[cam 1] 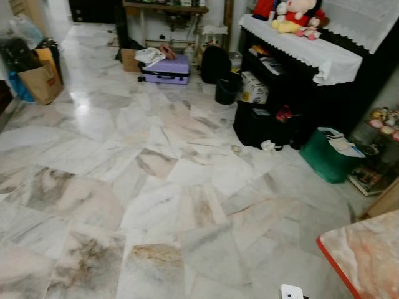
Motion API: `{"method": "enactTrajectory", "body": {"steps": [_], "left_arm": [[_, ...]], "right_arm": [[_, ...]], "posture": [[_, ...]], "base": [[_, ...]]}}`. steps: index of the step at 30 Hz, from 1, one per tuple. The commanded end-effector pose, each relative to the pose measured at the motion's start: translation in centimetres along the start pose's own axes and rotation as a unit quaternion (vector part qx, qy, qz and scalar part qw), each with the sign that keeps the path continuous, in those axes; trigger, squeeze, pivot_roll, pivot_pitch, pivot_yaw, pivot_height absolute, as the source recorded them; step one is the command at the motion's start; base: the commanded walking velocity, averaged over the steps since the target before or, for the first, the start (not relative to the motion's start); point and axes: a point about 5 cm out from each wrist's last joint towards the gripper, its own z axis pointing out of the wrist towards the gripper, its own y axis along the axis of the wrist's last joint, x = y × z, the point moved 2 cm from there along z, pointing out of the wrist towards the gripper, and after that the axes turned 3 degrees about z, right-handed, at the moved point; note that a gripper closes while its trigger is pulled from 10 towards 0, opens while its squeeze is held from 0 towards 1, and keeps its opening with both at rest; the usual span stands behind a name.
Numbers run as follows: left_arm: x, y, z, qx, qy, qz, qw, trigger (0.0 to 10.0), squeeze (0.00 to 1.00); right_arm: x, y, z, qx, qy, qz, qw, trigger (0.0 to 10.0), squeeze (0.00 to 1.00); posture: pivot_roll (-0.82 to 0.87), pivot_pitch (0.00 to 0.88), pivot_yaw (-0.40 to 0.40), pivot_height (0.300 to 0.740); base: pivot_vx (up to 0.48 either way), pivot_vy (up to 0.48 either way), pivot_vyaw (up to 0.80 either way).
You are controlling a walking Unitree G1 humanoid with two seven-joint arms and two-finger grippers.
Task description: Hang hanger
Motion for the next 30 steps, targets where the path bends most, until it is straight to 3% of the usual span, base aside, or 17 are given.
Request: {"method": "enactTrajectory", "body": {"steps": [1, 7, 12, 18, 22, 26, 30], "left_arm": [[0.1, 5.3, 0.5, -0.053, -0.013, -0.023, 0.998, 10.0, 0.00], [0.2, 4.0, 0.4, -0.038, -0.016, -0.013, 0.999, 10.0, 0.00], [0.1, 3.3, 0.4, -0.030, -0.019, -0.007, 0.999, 10.0, 0.00], [0.0, 2.4, 0.3, -0.027, -0.020, -0.004, 0.999, 10.0, 0.00], [0.2, 2.3, 0.2, -0.031, -0.009, -0.005, 0.999, 10.0, 0.00], [0.4, 2.1, 0.2, -0.034, -0.004, -0.002, 0.999, 10.0, 0.00], [0.2, 1.3, 0.1, -0.019, -0.015, 0.028, 0.999, 10.0, 0.00]], "right_arm": [[-1.6, 2.6, 0.0, -0.002, 0.028, 0.054, 0.998, 10.0, 0.00], [-2.1, 2.7, -0.1, -0.001, 0.024, 0.056, 0.998, 10.0, 0.00], [-1.1, 2.1, 0.0, 0.001, 0.033, 0.058, 0.998, 10.0, 0.00], [-1.2, 0.9, -0.1, 0.012, 0.034, 0.060, 0.998, 10.0, 0.00], [-0.7, -0.8, -0.2, 0.037, 0.035, 0.036, 0.998, 10.0, 0.00], [0.0, -1.0, -0.2, 0.038, 0.044, 0.032, 0.998, 10.0, 0.00], [0.8, -0.2, 0.0, 0.019, 0.051, 0.047, 0.997, 10.0, 0.00]], "posture": [[0.20, 0.000, -0.083, 0.740], [0.20, 0.000, -0.079, 0.740], [0.19, 0.000, -0.064, 0.740], [0.23, 0.000, -0.081, 0.740], [0.27, 0.000, -0.101, 0.740], [0.25, 0.000, -0.094, 0.740], [0.20, 0.000, -0.061, 0.740]], "base": [[0.000, 0.000, 0.00], [0.000, 0.000, 0.00], [0.000, 0.000, 0.00], [0.000, 0.000, -0.80], [0.000, 0.000, -0.80], [0.000, -0.202, -0.80], [0.000, -0.461, -0.80]]}}
